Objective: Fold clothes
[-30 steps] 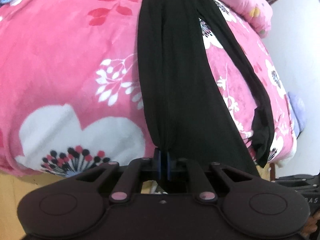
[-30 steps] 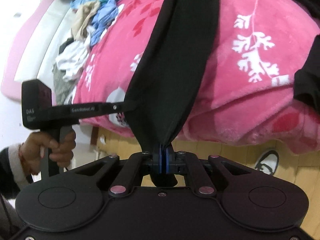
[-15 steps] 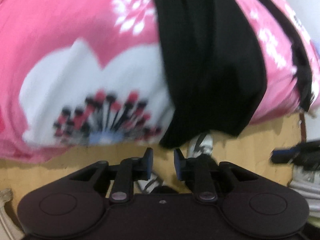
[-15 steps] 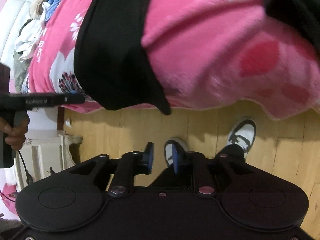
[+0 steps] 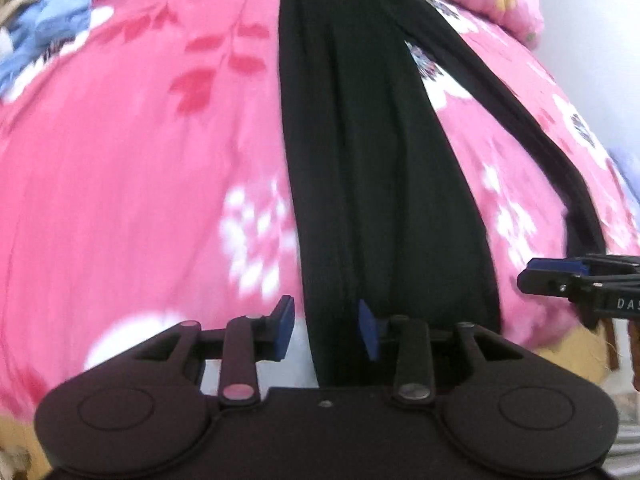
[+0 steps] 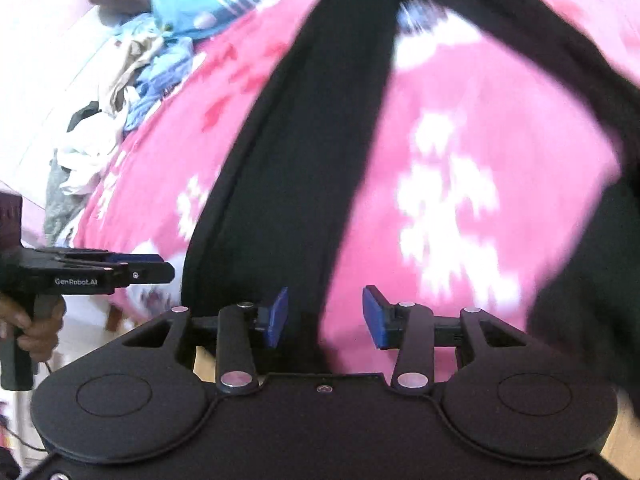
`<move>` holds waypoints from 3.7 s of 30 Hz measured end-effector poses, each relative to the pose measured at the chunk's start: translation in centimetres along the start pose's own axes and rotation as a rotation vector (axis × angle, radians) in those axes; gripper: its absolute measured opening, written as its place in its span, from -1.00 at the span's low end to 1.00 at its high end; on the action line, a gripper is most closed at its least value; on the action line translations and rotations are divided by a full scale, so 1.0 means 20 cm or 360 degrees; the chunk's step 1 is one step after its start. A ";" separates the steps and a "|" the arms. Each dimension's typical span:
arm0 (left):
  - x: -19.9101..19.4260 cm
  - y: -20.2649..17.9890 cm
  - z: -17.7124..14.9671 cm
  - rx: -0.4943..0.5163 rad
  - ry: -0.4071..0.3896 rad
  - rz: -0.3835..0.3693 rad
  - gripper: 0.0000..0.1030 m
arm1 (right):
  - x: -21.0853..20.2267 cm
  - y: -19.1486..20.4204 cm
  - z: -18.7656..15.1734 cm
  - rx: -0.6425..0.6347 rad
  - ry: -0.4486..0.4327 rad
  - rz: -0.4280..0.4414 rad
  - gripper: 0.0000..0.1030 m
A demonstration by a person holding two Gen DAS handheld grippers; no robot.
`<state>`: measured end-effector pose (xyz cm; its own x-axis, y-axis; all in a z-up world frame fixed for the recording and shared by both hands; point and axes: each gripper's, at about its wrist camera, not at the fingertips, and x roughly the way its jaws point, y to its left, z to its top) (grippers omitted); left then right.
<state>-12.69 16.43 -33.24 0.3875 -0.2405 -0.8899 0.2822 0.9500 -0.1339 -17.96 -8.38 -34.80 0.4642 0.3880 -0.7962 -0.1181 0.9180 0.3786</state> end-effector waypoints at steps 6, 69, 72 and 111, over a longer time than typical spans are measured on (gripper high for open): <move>0.12 0.03 0.02 -0.0125 0.0042 0.0047 -0.68 | 0.22 -0.03 0.11 0.0145 0.0024 -0.0024 -0.26; 0.09 -0.08 0.19 0.0196 -0.0016 0.0197 -0.91 | 0.28 -0.07 0.12 0.0071 0.0234 -0.0010 -0.73; 0.15 -0.18 0.19 0.0223 0.0027 0.0242 -0.91 | 0.29 -0.09 0.13 0.0056 0.0260 0.0037 -0.73; 0.33 -0.24 0.30 0.0368 0.0132 0.0296 -0.76 | 0.43 0.17 0.33 -0.0556 0.0141 0.0068 -0.08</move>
<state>-6.29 9.09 -35.90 0.3808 -0.0405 -0.9238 0.4092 0.9032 0.1291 -8.64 -2.54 -37.32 0.3764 0.4180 -0.8268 -0.4357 0.8674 0.2402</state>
